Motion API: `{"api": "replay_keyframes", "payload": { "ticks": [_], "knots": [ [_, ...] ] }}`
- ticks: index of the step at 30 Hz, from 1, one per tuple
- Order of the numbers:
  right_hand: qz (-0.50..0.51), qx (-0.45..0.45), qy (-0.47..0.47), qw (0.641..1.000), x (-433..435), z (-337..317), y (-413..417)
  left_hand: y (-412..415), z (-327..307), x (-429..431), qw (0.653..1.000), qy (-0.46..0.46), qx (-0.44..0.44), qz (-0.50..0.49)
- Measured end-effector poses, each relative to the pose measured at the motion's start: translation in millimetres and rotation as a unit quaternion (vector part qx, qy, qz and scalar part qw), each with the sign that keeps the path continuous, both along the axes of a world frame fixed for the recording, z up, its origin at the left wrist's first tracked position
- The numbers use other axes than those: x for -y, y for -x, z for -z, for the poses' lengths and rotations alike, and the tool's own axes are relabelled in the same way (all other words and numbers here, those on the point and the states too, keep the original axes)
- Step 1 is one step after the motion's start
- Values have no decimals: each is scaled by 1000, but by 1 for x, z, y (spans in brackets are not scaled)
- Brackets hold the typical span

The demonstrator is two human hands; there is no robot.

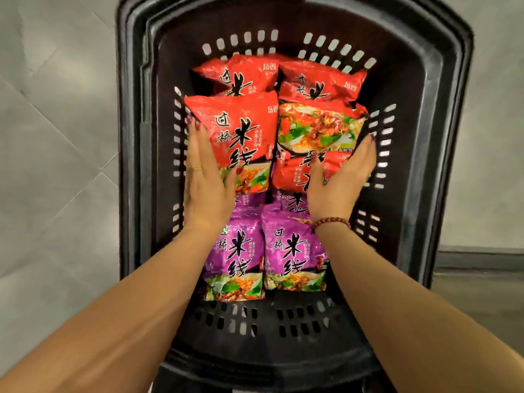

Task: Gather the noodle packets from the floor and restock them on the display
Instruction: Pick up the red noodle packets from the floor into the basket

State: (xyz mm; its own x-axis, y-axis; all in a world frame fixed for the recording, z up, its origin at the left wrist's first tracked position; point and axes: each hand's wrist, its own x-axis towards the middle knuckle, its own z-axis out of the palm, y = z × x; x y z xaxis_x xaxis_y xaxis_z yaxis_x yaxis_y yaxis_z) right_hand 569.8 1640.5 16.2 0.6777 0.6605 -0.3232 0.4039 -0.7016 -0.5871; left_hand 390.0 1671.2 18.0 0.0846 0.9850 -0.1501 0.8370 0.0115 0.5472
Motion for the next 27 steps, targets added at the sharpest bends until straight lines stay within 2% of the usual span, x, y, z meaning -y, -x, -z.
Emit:
{"api": "replay_keyframes", "payload": {
  "ticks": [2,4,5,8,11,14,16,19,21,27],
  "knots": [
    [-90,116,-19,989,5,-7,7,7,3,1,988,-84,-82,99],
    [-228,218,-31,948,8,-3,10,11,4,-5,964,-119,-141,192],
    [-285,237,-22,929,7,1,9,12,5,-10,951,-122,-162,232],
    [-369,236,47,898,-1,16,3,7,7,-23,918,-103,-260,282],
    [-375,232,93,893,-4,25,2,3,13,-28,906,-65,-311,279],
    [-376,230,98,892,-6,19,5,0,6,-29,893,-52,-342,287],
    [-367,215,93,900,-7,5,5,-2,-10,-31,897,-46,-331,289],
    [-333,188,80,921,-1,-32,7,-3,-48,-28,926,-45,-243,285],
    [-302,168,72,936,11,-66,9,0,-80,-18,934,-69,-195,290],
    [-198,149,55,967,68,-190,25,23,-195,12,926,-83,-122,348]
  ]
}}
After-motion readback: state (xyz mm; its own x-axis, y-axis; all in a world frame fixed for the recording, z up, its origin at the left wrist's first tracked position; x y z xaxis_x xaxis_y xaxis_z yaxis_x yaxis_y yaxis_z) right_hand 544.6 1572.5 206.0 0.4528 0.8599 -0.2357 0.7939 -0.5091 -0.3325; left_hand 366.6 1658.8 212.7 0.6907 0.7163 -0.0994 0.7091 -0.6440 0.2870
